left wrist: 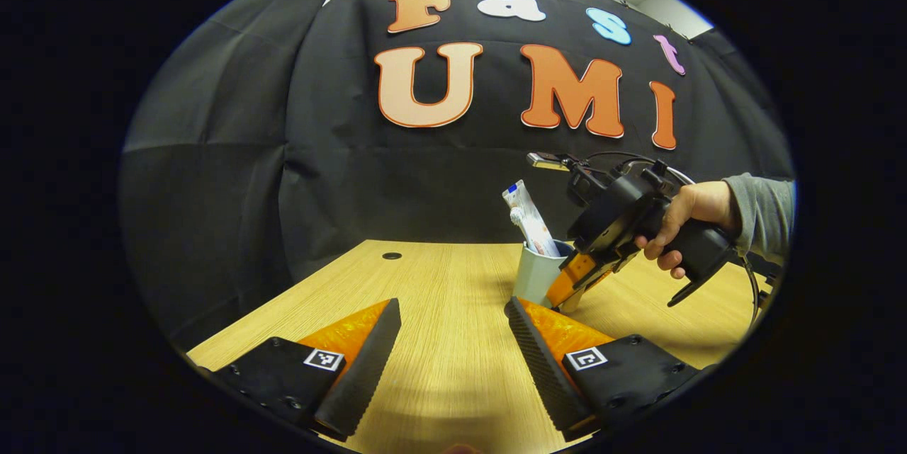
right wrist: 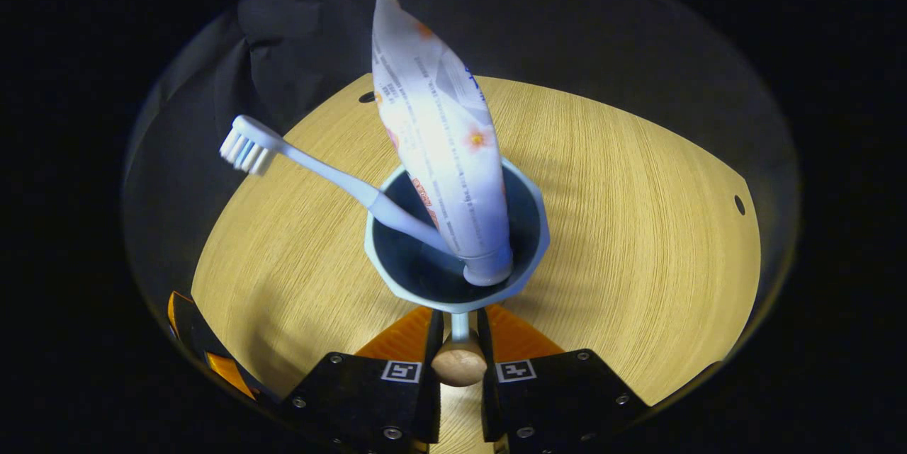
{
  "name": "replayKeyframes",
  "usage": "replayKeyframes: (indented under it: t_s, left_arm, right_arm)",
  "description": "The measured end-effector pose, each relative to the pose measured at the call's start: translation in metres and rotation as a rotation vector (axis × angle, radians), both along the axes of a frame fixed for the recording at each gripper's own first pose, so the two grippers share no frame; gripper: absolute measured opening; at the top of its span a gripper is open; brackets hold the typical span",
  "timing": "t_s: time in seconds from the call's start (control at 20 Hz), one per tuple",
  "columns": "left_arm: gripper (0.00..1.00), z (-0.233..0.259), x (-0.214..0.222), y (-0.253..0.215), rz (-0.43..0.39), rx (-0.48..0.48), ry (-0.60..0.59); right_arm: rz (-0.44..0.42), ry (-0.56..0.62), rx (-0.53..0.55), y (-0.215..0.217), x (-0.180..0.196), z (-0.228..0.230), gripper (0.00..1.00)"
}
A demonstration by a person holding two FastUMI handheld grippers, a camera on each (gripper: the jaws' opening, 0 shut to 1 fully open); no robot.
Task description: Put the toothbrush and toothpaste on the desktop into the cup, then pick up the cup and place it on the coaster on the desktop.
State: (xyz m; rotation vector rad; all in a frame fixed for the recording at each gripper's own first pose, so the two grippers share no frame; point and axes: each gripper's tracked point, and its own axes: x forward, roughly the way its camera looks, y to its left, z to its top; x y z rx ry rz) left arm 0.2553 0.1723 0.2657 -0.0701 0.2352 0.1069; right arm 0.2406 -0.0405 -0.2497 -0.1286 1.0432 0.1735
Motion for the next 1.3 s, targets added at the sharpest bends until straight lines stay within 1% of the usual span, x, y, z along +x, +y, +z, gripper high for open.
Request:
replayKeyframes:
  t_s: [0.2, 0.25, 0.3, 0.35, 0.5, 0.65, 0.7, 0.75, 0.8, 0.85, 0.9, 0.95, 1.1, 1.15, 1.3]
  left_arm:
    - [0.98, -0.008, -0.003, 0.006, 0.012, -0.017, 0.014]
    - [0.98, -0.009, -0.004, 0.007, 0.015, -0.017, 0.017]
    - [0.98, -0.009, -0.006, 0.009, 0.020, -0.012, 0.017]
    - [0.98, -0.011, -0.007, 0.014, 0.025, -0.009, 0.021]
    - [0.98, -0.015, -0.008, 0.018, 0.041, -0.024, 0.032]
    - [0.98, -0.014, -0.008, 0.015, 0.044, -0.023, 0.036]
    - [0.98, -0.011, -0.008, 0.011, 0.040, -0.021, 0.032]
    - [0.98, -0.008, -0.006, 0.008, 0.035, -0.018, 0.028]
    - [0.98, -0.006, -0.005, 0.005, 0.029, -0.015, 0.024]
    - [0.98, -0.003, -0.005, 0.001, 0.025, -0.012, 0.020]
    - [0.98, 0.001, -0.004, -0.003, 0.020, -0.008, 0.017]
    - [0.98, 0.006, -0.003, -0.008, 0.014, -0.006, 0.011]
    - [0.98, 0.021, 0.000, -0.023, 0.000, 0.004, -0.014]
    - [0.98, 0.026, 0.001, -0.026, -0.003, 0.009, -0.023]
    - [0.98, 0.041, 0.005, -0.041, -0.014, 0.022, -0.051]
  right_arm:
    - [0.009, 0.027, -0.019, -0.001, -0.001, 0.003, 0.24]
    - [0.009, 0.027, -0.013, -0.001, -0.001, 0.005, 0.19]
    - [0.009, 0.023, 0.001, 0.000, -0.001, 0.003, 0.19]
    - [0.009, 0.027, 0.005, -0.001, -0.003, 0.001, 0.24]
    - [0.023, 0.001, 0.012, -0.001, -0.001, 0.005, 0.28]
    - [0.021, -0.068, 0.074, 0.004, 0.002, 0.025, 0.35]
    - [0.020, -0.087, 0.099, 0.003, -0.001, 0.032, 0.45]
    - [0.018, -0.108, 0.118, 0.001, -0.004, 0.040, 0.44]
    - [0.017, -0.135, 0.129, -0.005, -0.006, 0.049, 0.51]
    - [0.015, -0.167, 0.134, -0.010, -0.009, 0.060, 0.50]
    - [0.014, -0.202, 0.141, -0.016, -0.010, 0.069, 0.57]
    - [0.011, -0.241, 0.150, -0.021, -0.013, 0.079, 0.60]
    - [0.005, -0.363, 0.189, -0.037, -0.022, 0.109, 0.65]
    - [0.003, -0.408, 0.198, -0.043, -0.025, 0.118, 0.69]
    - [-0.003, -0.551, 0.210, -0.064, -0.036, 0.143, 0.71]
